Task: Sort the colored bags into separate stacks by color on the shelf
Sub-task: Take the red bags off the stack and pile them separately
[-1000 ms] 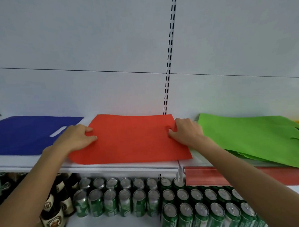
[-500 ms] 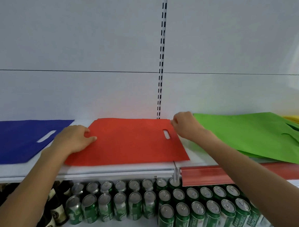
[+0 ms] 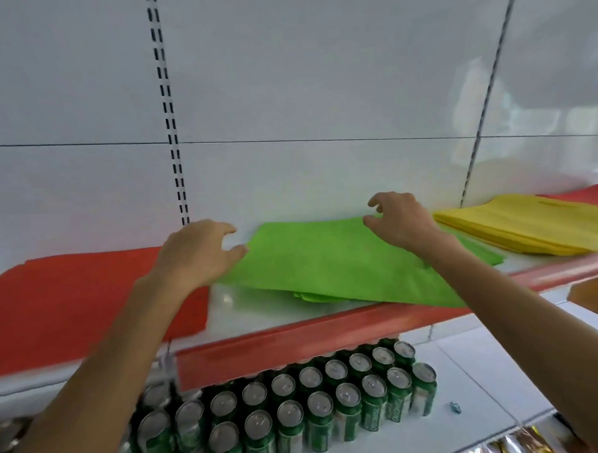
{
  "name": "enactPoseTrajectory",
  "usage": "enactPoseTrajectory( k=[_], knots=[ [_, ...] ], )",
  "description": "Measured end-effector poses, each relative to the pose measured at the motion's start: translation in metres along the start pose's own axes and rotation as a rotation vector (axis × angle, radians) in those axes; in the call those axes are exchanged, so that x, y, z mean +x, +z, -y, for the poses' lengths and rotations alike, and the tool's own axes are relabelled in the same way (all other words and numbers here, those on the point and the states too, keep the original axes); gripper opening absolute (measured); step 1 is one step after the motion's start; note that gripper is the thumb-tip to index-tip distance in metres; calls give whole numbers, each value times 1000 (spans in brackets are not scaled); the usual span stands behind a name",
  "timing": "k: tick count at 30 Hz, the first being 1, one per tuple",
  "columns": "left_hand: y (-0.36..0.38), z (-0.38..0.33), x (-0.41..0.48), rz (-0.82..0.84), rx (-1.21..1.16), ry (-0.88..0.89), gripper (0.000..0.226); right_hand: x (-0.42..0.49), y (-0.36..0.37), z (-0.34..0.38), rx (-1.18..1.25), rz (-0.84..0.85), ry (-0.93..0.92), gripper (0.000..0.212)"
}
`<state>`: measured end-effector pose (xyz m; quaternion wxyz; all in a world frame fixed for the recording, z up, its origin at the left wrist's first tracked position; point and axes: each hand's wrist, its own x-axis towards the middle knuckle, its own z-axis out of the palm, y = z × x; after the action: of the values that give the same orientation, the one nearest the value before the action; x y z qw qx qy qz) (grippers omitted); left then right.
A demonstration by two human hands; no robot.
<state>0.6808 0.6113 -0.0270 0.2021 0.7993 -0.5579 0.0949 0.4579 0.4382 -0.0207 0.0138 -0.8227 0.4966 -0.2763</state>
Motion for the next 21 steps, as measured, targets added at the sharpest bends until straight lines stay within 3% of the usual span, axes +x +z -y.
enactPoseTrajectory(
  k=[11, 21],
  knots=[
    [78, -269, 41, 11, -137, 85, 51, 32, -75, -248, -54, 21, 14, 41],
    [94, -429, 91, -66, -36, 169, 50, 81, -111, -383, -18, -2, -5, 40]
  ],
)
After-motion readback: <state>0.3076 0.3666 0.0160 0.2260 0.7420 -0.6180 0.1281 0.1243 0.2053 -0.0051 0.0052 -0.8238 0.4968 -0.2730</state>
